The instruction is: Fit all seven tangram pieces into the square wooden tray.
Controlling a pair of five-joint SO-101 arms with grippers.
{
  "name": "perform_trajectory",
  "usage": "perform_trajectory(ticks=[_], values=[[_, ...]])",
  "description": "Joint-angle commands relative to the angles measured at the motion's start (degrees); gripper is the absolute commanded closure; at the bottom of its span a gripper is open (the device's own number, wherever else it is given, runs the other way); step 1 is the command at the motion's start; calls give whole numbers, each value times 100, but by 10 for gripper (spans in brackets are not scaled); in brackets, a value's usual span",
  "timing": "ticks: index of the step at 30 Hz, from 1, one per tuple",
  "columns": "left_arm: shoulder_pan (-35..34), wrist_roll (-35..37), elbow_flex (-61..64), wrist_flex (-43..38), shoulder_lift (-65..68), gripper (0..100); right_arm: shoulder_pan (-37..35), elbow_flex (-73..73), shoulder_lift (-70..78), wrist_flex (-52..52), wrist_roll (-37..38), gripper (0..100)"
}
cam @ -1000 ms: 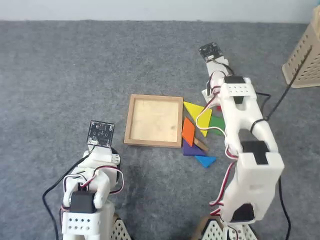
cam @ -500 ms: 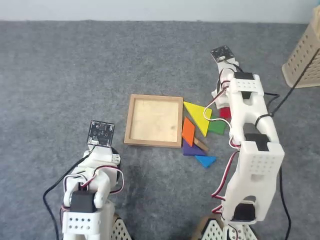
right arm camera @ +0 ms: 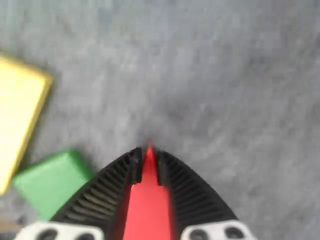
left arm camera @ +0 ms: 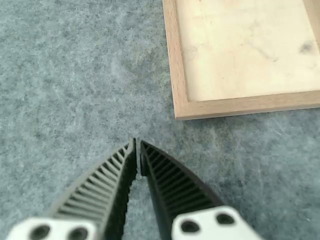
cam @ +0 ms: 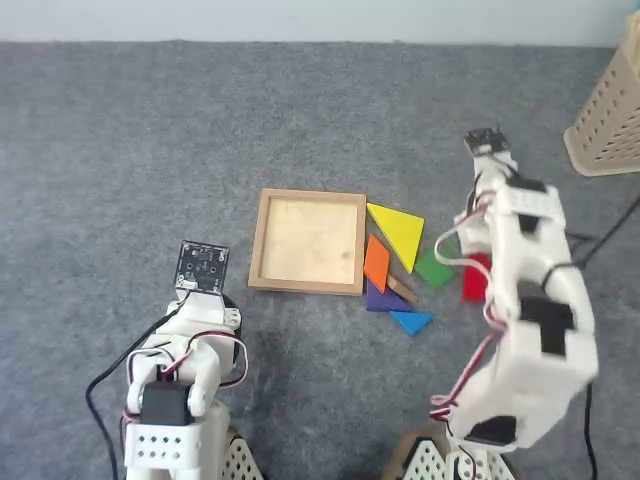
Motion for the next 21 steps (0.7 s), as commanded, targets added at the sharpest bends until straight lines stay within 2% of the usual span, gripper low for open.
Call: perform_trajectory(ticks=[1, 5, 11, 18, 21], values=[[-26, 53, -31, 26, -18, 989, -57, 1073, -1429, -470, -79, 991], [-26, 53, -31, 26, -18, 989, -242, 1846, -2132, -655, -79, 991], [-26, 53, -31, 26, -18, 989, -330, 2338, -2220, -1288, -79, 991], [-26, 53, -31, 26, -18, 989, -312, 2356, -2255, -1235, -62, 991], [-26, 53, -31, 26, -18, 989, -295, 2145, -2264, -760, -35, 991]])
